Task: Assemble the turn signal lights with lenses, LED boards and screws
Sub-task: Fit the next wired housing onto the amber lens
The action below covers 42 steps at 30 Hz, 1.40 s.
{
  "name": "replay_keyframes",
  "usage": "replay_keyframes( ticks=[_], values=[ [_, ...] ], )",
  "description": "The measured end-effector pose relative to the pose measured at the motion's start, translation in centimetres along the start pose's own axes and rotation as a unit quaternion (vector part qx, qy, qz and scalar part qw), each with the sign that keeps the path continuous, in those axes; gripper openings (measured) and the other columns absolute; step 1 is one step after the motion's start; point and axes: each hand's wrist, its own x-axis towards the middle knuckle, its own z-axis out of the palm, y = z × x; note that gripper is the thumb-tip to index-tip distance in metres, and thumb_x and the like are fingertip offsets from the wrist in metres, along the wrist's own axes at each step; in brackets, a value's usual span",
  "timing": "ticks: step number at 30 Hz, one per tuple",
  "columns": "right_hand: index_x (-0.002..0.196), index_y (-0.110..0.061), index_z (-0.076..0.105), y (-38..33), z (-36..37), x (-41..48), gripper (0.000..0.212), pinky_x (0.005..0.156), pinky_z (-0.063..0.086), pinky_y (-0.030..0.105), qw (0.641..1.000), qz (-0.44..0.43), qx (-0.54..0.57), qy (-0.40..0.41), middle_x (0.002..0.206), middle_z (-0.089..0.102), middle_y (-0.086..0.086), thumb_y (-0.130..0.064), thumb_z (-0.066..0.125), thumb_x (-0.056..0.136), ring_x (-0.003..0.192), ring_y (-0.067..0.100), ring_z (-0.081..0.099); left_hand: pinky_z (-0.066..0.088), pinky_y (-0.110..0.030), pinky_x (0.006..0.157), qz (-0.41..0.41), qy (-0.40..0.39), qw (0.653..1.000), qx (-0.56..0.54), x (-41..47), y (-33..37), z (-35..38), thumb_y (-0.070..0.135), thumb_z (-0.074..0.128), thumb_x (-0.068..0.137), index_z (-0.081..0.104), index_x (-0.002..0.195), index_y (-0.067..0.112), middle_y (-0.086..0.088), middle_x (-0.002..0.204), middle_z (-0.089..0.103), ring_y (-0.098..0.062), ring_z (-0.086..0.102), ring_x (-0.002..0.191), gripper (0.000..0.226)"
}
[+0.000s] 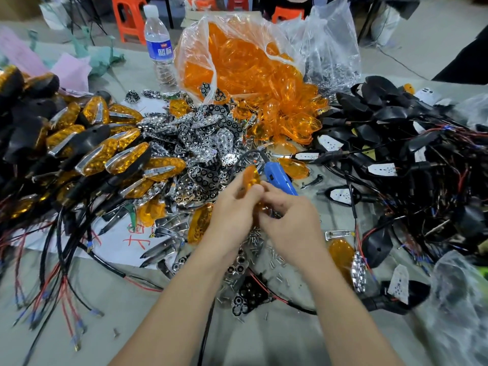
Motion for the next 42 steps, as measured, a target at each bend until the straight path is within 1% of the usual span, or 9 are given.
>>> replay_keyframes(
  ticks=[3,6,13,16,18,21,26,30,42],
  values=[
    [0.090,-0.041,0.083,0.5,-3.7,0.6,0.030,0.075,0.061,0.026,0.996,0.046,0.017,0.076,0.098,0.079,-0.020,-0.013,0.075,0.084,0.082,0.003,0.073,0.060,-0.027,0.060,-0.074,0.013,0.990,-0.117,0.5,0.3,-0.9,0.008,0.047,0.107,0.076,0.101,0.013,-0.010,0.088,0.080,-0.017,0.074,0.069,0.030],
    [0.105,-0.032,0.081,2.1,-8.0,2.6,0.028,0.074,0.057,0.025,0.970,0.023,-0.188,0.149,0.105,0.079,-0.010,-0.013,0.068,0.089,0.069,-0.002,0.064,0.046,-0.026,0.043,-0.075,0.030,0.997,0.016,0.7,-0.1,-1.2,0.009,0.051,0.103,0.072,0.100,0.007,-0.010,0.076,0.077,-0.018,0.060,0.048,0.021],
    [0.128,-0.013,0.067,6.9,-11.1,6.6,0.034,0.119,0.028,0.045,0.811,0.033,-0.583,-0.019,0.147,0.053,0.011,-0.015,0.054,0.096,0.144,0.033,0.037,0.035,-0.018,0.042,0.029,0.082,0.960,0.265,0.8,-2.3,0.6,0.024,0.066,0.094,0.078,0.088,0.038,0.010,0.068,0.072,-0.002,0.048,0.039,0.020],
    [0.115,-0.012,0.075,7.3,-11.9,7.1,0.023,0.122,0.022,0.046,0.833,-0.008,-0.552,-0.028,0.156,0.047,0.016,-0.013,0.064,0.094,0.149,0.035,0.031,0.041,-0.017,0.048,0.058,0.077,0.936,0.338,1.1,-2.5,0.7,0.011,0.066,0.091,0.080,0.104,0.037,0.015,0.104,0.072,-0.004,0.059,0.055,0.032],
    [0.102,-0.020,0.075,6.5,-12.1,6.8,0.012,0.107,0.038,0.043,0.878,-0.020,-0.478,-0.022,0.134,0.065,0.012,-0.019,0.075,0.090,0.130,0.033,0.052,0.053,-0.026,0.075,0.068,0.062,0.924,0.371,1.0,-2.4,0.9,0.000,0.060,0.084,0.076,0.118,0.036,0.014,0.130,0.063,-0.008,0.064,0.091,0.052],
    [0.085,-0.032,0.059,4.1,-10.9,5.6,0.020,0.080,0.052,0.041,0.953,-0.002,-0.303,-0.023,0.094,0.071,-0.004,-0.028,0.078,0.090,0.092,0.024,0.067,0.028,-0.023,0.111,0.145,0.061,0.909,0.385,0.6,-2.0,1.3,0.005,0.065,0.078,0.069,0.129,0.037,0.025,0.132,0.054,-0.002,0.039,0.128,0.060],
    [0.091,-0.025,0.063,0.5,-7.6,4.6,0.010,0.085,0.058,0.048,0.989,-0.060,-0.124,-0.047,0.083,0.075,-0.003,-0.020,0.070,0.097,0.087,0.021,0.072,0.049,-0.011,0.089,0.146,-0.052,0.979,0.131,0.5,-0.8,2.5,0.031,0.067,0.091,0.067,0.130,0.047,0.022,0.122,0.071,0.004,0.064,0.113,0.041],
    [0.096,-0.027,0.069,-1.5,-5.3,4.0,0.021,0.081,0.061,0.030,0.998,-0.056,-0.006,-0.021,0.087,0.078,-0.006,-0.006,0.071,0.093,0.084,0.006,0.073,0.058,-0.031,0.090,0.169,-0.005,0.986,0.005,0.7,-0.2,2.5,0.020,0.059,0.098,0.077,0.111,0.035,0.005,0.109,0.078,-0.014,0.073,0.106,0.027],
    [0.108,-0.034,0.067,-3.0,-0.5,0.3,0.017,0.052,0.040,0.032,0.990,-0.062,-0.114,-0.049,0.059,0.060,-0.007,-0.037,0.056,0.095,0.052,0.010,0.049,0.059,-0.035,0.065,0.126,0.135,0.965,-0.187,2.4,3.0,-2.3,0.020,0.051,0.105,0.080,0.092,0.027,-0.008,0.097,0.077,-0.020,0.070,0.081,0.033]
  ],
)
